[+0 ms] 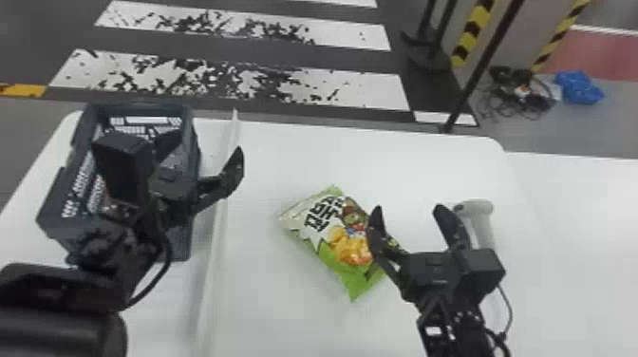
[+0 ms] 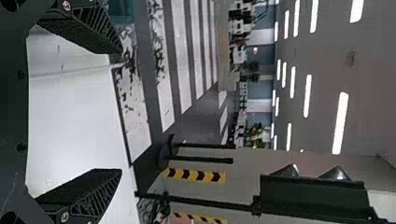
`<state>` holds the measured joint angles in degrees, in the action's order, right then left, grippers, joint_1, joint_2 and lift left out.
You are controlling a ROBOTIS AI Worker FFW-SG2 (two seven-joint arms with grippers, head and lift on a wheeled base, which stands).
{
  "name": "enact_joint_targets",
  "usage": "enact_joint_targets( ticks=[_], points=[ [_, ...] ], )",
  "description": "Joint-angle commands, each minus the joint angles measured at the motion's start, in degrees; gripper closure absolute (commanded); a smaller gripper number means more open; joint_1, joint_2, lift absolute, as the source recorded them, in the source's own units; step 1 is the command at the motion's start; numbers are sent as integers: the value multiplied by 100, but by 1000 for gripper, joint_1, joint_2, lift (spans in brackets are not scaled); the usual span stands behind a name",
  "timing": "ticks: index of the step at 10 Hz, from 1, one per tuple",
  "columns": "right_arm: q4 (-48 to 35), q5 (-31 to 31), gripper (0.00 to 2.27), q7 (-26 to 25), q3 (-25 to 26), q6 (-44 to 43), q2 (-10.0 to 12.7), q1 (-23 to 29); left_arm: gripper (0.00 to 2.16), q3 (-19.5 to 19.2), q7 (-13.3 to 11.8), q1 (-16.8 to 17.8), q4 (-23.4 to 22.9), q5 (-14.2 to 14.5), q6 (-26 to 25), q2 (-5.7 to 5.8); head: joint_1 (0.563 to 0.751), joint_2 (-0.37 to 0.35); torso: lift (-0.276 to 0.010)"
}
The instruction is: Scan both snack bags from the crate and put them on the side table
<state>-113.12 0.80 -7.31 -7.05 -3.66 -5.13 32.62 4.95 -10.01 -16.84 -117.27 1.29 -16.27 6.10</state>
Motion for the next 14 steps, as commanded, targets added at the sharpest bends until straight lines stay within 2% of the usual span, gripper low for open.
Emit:
enact_joint_targets(
  ticks=[1, 2, 4, 6, 9, 11, 12, 14],
  points=[
    [-18, -203, 60, 46, 37, 222, -76, -46, 90, -469, 70, -513, -455, 293, 453, 198, 695, -63, -87],
    [-53, -317, 56, 116, 81, 363, -120, -72, 90, -750, 105, -847, -674, 425, 734, 225, 695, -30, -87],
    [-176, -669, 76, 424, 265, 1347, -147, -195, 90, -1207, 131, -1436, -1017, 627, 998, 251, 695, 33, -87],
    [-272, -1143, 76, 1074, 687, 2753, -129, -441, 90, -1444, 131, -1875, -1052, 821, 1736, 242, 695, 79, -87],
    [-378, -1495, 76, 1681, 1373, 4072, -111, -766, 90, -1664, 61, -2077, -1008, 1093, 2035, 251, 695, 81, -87],
    [-220, -1829, 70, 2428, 1742, 5812, -129, -1390, 90, -1699, -27, -2227, -973, 1102, 2281, 181, 695, 76, -87],
    [-70, -1882, 66, 2691, 1786, 6234, -155, -1645, 90, -1717, -71, -2271, -956, 1102, 2334, 145, 695, 83, -87],
    [149, -2163, 56, 2727, 1786, 6462, -252, -1979, 97, -1734, -132, -2315, -912, 1102, 2369, 119, 695, 99, -87]
  ],
)
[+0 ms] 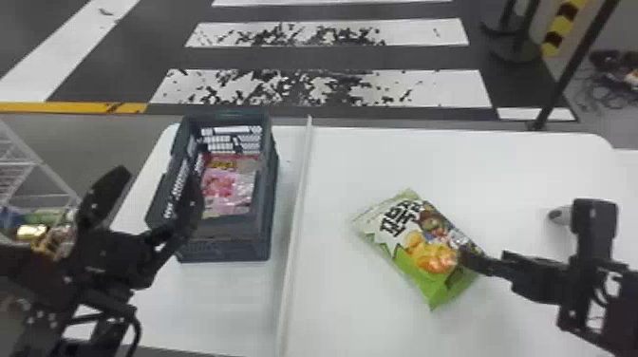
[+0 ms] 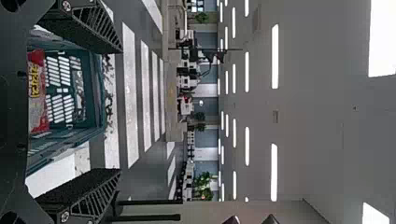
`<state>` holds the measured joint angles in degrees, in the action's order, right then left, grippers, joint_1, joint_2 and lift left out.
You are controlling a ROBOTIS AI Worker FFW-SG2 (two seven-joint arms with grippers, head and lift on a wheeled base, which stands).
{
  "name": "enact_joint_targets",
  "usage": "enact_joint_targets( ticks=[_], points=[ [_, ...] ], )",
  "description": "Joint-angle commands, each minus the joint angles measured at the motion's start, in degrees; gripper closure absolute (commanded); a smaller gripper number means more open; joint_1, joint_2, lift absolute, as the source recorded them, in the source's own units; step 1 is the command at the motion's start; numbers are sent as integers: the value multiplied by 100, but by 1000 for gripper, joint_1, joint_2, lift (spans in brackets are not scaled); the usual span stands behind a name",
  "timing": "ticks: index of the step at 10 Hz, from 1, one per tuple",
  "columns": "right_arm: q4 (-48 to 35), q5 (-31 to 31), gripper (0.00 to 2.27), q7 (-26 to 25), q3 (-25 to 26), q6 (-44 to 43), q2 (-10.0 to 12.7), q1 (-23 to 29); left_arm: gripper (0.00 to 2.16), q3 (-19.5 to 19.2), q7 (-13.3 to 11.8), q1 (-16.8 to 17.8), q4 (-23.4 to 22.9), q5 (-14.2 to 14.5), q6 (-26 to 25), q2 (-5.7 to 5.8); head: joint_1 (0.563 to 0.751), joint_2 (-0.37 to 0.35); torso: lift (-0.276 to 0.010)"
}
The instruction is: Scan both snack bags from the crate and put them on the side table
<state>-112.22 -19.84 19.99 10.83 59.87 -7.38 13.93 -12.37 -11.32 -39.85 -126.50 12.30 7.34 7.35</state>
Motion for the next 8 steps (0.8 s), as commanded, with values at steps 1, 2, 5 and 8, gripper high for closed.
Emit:
enact_joint_targets(
  ticks=[1, 2, 5, 8],
  points=[
    [130, -160, 56, 14, 42, 285, -61, -303, 100, -2, -19, -14, 38, 0, 8, -24, 695, 102, -87],
    [306, -116, 56, 66, -20, 531, -149, -523, 100, -2, -72, -32, 38, 0, 8, -50, 695, 103, -87],
    [1273, 147, 56, 462, -486, 654, -395, -1209, 100, -72, -142, -84, 38, 0, 26, -76, 695, 107, -87],
    [1633, 657, 1069, 787, -793, 794, -510, -1543, 100, -116, -151, -111, 82, 9, 43, -111, 695, 125, -87]
  ],
)
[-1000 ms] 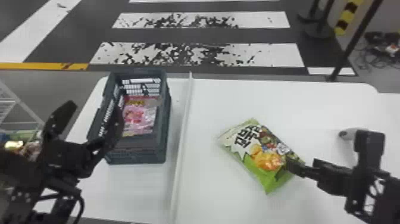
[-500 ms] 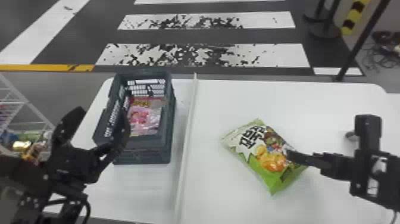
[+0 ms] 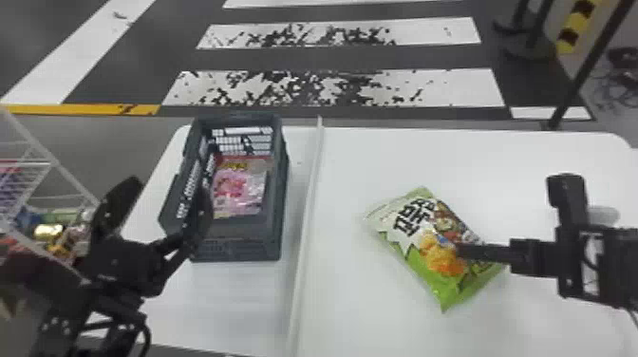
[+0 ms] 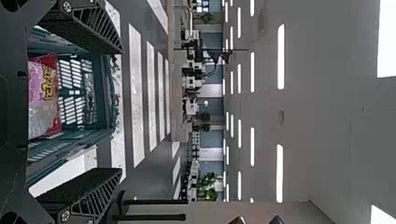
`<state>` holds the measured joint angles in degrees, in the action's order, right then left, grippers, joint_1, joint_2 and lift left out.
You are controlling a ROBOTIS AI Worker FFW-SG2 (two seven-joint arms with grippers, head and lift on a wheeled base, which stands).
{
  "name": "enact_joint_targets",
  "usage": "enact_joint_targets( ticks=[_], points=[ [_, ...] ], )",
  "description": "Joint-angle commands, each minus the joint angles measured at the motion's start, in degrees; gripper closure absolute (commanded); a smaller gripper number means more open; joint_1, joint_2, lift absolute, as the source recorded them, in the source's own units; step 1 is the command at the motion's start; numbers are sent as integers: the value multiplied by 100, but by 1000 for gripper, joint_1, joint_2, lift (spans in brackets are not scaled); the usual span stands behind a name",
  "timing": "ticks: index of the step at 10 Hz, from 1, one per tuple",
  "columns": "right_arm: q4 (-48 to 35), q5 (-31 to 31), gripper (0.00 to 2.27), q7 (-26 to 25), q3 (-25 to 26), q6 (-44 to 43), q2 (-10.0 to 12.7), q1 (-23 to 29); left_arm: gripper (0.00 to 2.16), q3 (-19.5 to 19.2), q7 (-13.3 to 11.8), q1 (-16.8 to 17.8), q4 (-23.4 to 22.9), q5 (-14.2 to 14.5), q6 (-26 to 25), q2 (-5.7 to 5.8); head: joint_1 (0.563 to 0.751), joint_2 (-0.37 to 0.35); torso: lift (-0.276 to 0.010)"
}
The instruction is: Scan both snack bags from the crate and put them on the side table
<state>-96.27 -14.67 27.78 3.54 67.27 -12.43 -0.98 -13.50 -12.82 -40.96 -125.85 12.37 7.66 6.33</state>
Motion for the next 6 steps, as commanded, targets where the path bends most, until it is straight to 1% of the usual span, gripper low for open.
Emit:
enact_joint_targets(
  ticks=[1, 2, 3, 5, 6],
  points=[
    [12, 324, 2256, -97, -179, 371, 4, -78, 100, -4, -1, 1, 25, 3, 28, -27, 695, 124, -87],
    [-24, 306, 2260, 34, -152, 353, -5, -60, 100, -4, -10, 1, 43, -6, 28, -36, 695, 121, -87],
    [-50, 148, 2260, 131, -82, 371, -5, -25, 100, -4, -10, 9, 60, -6, 28, -36, 695, 124, -87],
    [-753, 60, 2260, 78, 138, 406, 4, 230, 100, -4, -10, 9, 78, 3, 28, -44, 695, 133, -87],
    [-1210, -36, 2260, 17, 314, 582, 13, 309, 100, 5, -19, 9, 78, 3, 28, -53, 695, 131, -87]
  ],
)
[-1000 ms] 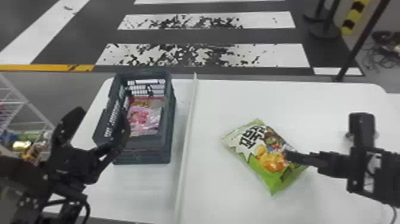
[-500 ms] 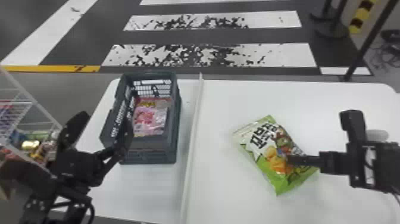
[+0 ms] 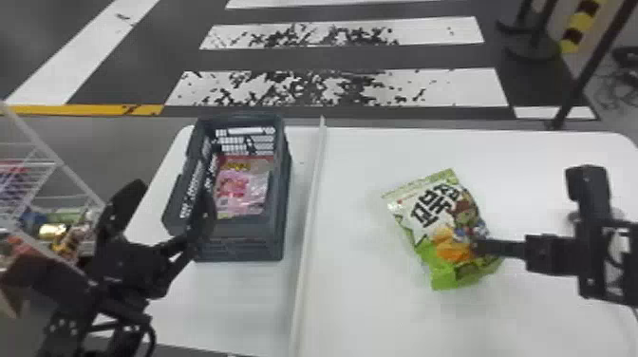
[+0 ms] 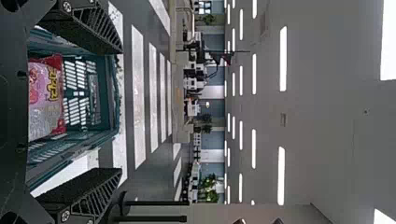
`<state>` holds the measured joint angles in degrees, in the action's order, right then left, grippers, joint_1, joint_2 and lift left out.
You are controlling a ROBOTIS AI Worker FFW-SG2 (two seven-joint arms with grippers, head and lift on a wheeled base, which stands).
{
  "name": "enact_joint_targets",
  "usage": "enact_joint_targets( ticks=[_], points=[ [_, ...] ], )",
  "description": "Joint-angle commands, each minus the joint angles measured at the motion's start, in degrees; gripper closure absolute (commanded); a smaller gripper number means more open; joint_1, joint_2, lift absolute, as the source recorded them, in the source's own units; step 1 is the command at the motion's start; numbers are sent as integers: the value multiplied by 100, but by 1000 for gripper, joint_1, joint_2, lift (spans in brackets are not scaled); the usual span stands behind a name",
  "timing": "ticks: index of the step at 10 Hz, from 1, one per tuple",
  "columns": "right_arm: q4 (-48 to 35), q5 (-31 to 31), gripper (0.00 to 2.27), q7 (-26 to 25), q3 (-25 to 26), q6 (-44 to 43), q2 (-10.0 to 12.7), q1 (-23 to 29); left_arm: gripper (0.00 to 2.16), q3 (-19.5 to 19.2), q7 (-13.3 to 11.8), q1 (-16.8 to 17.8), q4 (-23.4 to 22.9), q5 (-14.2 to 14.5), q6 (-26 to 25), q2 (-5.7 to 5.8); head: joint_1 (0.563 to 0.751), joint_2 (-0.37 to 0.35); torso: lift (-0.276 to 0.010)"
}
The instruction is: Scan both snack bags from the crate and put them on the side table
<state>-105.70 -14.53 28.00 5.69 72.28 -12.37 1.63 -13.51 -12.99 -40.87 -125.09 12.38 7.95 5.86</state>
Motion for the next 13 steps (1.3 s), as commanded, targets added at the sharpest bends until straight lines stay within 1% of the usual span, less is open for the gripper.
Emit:
enact_joint_targets(
  ticks=[1, 2, 3, 4, 5, 6, 7, 8, 9, 11, 12, 13],
  points=[
    [-671, -33, 2260, -269, 152, 80, 6, 145, 100, -2, -2, 0, 2, 2, 18, -6, 695, 124, -87],
    [-1145, 371, 2260, -735, 99, -254, 6, 338, 100, -2, -2, 0, 20, 2, 88, -6, 695, 111, -87],
    [-1629, 1215, 2260, -1280, -199, -711, 6, 567, 100, 7, 7, 0, 37, 11, 105, -6, 695, 98, -87],
    [-1919, 2156, 2260, -1745, -630, -974, -20, 707, 100, 7, 7, 0, 55, 19, 105, -6, 695, 60, -87],
    [-1963, 3254, 2260, -2211, -1201, -1168, -73, 769, 100, 7, -2, 0, 64, 46, 123, -6, 695, 24, -87],
    [-1910, 4309, 2260, -2572, -1825, -1168, -134, 822, 100, 7, -2, 0, 81, 54, 176, -6, 695, 2, -87],
    [-1673, 5311, 2260, -2914, -2520, -1150, -231, 839, 100, 7, -2, 0, 99, 63, 228, -6, 695, -5, -87],
    [-1198, 6313, 2260, -3152, -3258, -1097, -328, 804, 100, 7, -19, 0, 116, 72, 228, -6, 695, -3, -87],
    [-715, 6946, 2263, -3292, -3820, -1027, -416, 742, 100, 7, -46, 0, 134, 98, 246, -6, 695, 12, -87],
    [217, 7710, 2260, -3670, -4612, -816, -416, 655, 100, 7, -46, 0, 151, 116, 264, 3, 695, 63, -87],
    [700, 8036, 2260, -3714, -4963, -517, -389, 558, 100, -2, -46, 9, 151, 116, 281, 3, 695, 82, -87],
    [1148, 8220, 2236, -3793, -5279, -201, -354, 461, 100, -2, -46, 9, 151, 125, 281, 12, 695, 91, -87]
  ],
)
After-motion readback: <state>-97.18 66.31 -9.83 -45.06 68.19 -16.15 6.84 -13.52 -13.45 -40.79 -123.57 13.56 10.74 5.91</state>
